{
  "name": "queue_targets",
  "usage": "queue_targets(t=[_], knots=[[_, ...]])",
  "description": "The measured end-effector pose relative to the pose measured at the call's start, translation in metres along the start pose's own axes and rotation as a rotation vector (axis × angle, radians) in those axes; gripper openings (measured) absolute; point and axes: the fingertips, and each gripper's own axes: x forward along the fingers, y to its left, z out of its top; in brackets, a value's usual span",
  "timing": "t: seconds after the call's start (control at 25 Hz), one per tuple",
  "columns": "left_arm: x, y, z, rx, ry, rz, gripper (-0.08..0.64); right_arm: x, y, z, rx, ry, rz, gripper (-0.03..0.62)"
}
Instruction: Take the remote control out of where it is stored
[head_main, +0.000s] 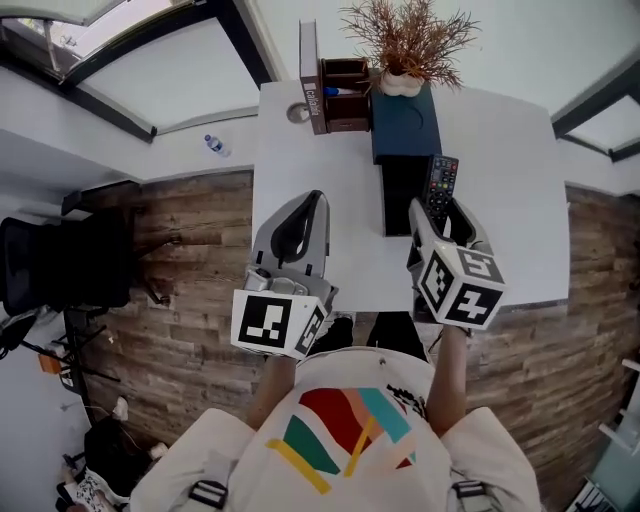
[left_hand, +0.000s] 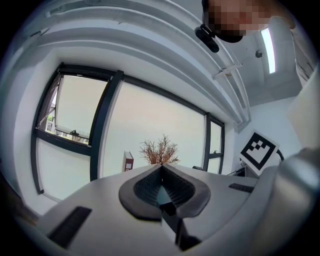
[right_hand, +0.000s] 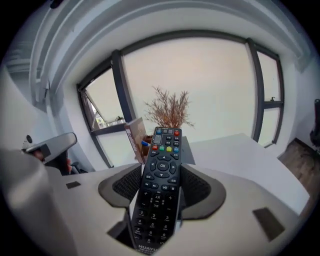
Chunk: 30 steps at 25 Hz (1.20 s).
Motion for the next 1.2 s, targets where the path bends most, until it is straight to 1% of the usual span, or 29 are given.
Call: queue_targets(t=[0.12,0.2,0.32,0.48,0.6,0.84,1.04,1.2], knots=[[-0.017,-0.011,0.009,-0.01,-0.026,-0.029,0.008,-0.035,0.011,0.013,-0.011,-0.142,0.036,0.25],[-0.023,-0.017,0.013,0.003,-0.04,-0.046,0.008,-0.053,0.018,0.019,-0.023,-0.213,0.048,0.25],[-0.035,-0.029,0.019,0.027,-0.054,-0.053,0.008,-0.078,0.026,0.027,-0.066,-0.295,0.053,0.25],[-0.044,-0.044,0.035,0.039,-0.095,-0.035,0.008,-0.107,0.028,0.042,-0.131,-0.379,0.076,0.25],[-0.048,-0.061,0.041,0.058,-0.102,-0.021,0.008,-0.125,0.021,0.046,-0.167,-0.405,0.086,0.251],[-0.052,-0.085,0.045,0.081,-0.125,0.017,0.008,-0.139,0.01,0.041,-0.242,-0.392,0.127,0.25],[-0.056,-0.091,0.058,0.104,-0.161,0.038,0.008,-0.148,0.007,0.053,-0.25,-0.431,0.141,0.252],[-0.053,-0.092,0.06,0.109,-0.165,0.043,0.008,-0.15,0.002,0.059,-0.254,-0.446,0.131,0.252]])
